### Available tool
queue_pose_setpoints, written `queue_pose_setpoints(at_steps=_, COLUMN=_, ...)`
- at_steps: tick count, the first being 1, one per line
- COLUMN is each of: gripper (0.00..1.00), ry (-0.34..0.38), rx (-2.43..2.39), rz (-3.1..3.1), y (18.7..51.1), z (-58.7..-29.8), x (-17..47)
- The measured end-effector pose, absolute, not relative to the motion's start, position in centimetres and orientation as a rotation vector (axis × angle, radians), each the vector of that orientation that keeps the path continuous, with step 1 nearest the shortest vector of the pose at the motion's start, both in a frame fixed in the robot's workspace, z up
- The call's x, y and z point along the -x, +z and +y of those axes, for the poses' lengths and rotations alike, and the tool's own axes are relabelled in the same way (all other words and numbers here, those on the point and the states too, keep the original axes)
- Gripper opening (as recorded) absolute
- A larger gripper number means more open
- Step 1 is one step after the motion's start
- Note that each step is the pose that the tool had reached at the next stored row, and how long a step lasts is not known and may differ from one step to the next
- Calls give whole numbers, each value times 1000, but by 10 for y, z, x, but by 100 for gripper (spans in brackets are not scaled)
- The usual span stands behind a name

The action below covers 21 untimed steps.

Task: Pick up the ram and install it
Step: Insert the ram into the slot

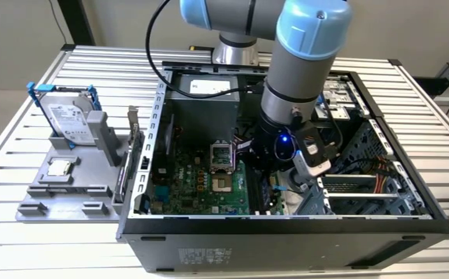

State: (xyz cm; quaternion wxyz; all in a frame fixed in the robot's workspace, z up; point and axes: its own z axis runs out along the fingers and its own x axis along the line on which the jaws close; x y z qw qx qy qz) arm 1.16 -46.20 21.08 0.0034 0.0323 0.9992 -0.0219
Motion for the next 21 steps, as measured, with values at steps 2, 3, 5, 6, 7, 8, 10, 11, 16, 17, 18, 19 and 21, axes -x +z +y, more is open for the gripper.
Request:
queue_pose_setpoints(at_steps=2, gripper=0, ry=-69, rx=-94, rz=3132, y=211, z=-462, x=-12)
queue_pose_setpoints(at_steps=3, gripper=0, ry=-69, rx=-85, rz=3132, y=211, z=-462, x=-12)
queue_pose_setpoints(at_steps=5, gripper=0, ry=-69, rx=-77, rz=3132, y=211, z=-462, x=-13)
queue_pose_setpoints(at_steps=6, gripper=0, ry=-69, rx=-73, rz=3132, y=211, z=-462, x=-13)
queue_pose_setpoints(at_steps=7, gripper=0, ry=-69, rx=-70, rz=3132, y=211, z=-462, x=-13)
queue_pose_setpoints(at_steps=8, gripper=0, ry=-69, rx=-69, rz=3132, y=211, z=-462, x=-13)
queue_pose_setpoints(at_steps=10, gripper=0, ry=-69, rx=-66, rz=3132, y=210, z=-462, x=-13)
queue_pose_setpoints(at_steps=11, gripper=0, ry=-68, rx=-66, rz=3132, y=210, z=-462, x=-13)
queue_pose_setpoints(at_steps=16, gripper=0, ry=-69, rx=-66, rz=3132, y=205, z=-462, x=-14)
queue_pose_setpoints(at_steps=17, gripper=0, ry=-69, rx=-66, rz=3132, y=205, z=-462, x=-14)
queue_pose_setpoints(at_steps=18, gripper=0, ry=-69, rx=-66, rz=3132, y=205, z=-462, x=-13)
queue_pose_setpoints(at_steps=19, gripper=0, ry=-69, rx=-66, rz=3132, y=205, z=-462, x=-14)
queue_pose_setpoints(at_steps=21, gripper=0, ry=-69, rx=-66, rz=3132, y=205, z=-462, x=-14)
